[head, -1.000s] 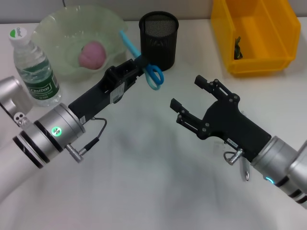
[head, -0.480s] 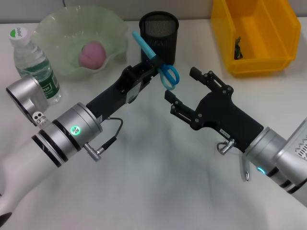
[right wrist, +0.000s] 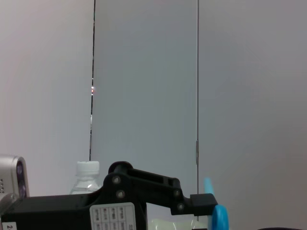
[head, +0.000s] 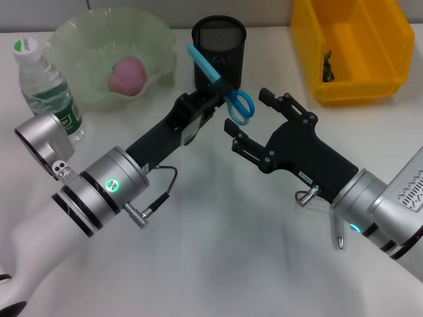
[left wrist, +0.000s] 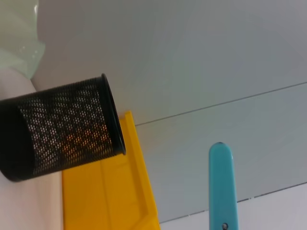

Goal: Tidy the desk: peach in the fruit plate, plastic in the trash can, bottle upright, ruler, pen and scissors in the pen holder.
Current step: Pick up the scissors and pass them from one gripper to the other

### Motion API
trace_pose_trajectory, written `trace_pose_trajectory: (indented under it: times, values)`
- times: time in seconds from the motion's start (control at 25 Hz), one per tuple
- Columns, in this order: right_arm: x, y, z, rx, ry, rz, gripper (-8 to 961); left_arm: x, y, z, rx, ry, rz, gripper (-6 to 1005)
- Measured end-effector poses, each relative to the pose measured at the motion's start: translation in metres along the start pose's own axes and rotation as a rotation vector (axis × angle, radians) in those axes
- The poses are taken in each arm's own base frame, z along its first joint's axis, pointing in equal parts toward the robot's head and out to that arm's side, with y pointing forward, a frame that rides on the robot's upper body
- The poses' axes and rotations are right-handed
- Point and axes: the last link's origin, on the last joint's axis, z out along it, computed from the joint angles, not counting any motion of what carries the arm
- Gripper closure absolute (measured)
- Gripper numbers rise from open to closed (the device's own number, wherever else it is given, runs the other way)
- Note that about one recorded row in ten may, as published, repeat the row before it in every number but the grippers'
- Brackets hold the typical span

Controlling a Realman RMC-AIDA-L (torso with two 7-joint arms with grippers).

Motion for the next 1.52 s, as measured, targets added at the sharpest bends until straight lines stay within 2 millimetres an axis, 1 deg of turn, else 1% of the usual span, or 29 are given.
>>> trace_pose_trajectory:
  times: [0.64,0.88,1.04,1.28,1.44,1.52]
  values:
    - [-0.0007,-0.0004,0.0015,0.011,-0.003,0.009,255,-0.0044,0.0015,0.0014,-0.006,0.002,0.005,788]
    - [0.0004,-0.0012,0.0053,0.017,0.011,0.022,490,-0.0055,0.0023,0.0025,-0.009,-0.008,0.016,791]
    - [0.0001,-0.0016,0.0067,0.024,0.011,0.027,712,-0.0056,0.0025,0.0030,-0.009,-0.011,0.018,793]
    - [-0.0007,-0.0021,0.0071,0.025,0.007,0.021,856,-0.0056,0.0015,0.0038,-0.002,-0.016,0.023,796]
    - [-0.0003,-0.0021,0.0059,0.020,0.007,0.015,868,-0.0048,0.0012,0.0045,0.002,-0.021,0.028,798]
    - [-0.0001,-0.0025,0.0052,0.023,0.007,0.014,874,-0.0047,0.0011,0.0045,0.002,-0.021,0.028,835]
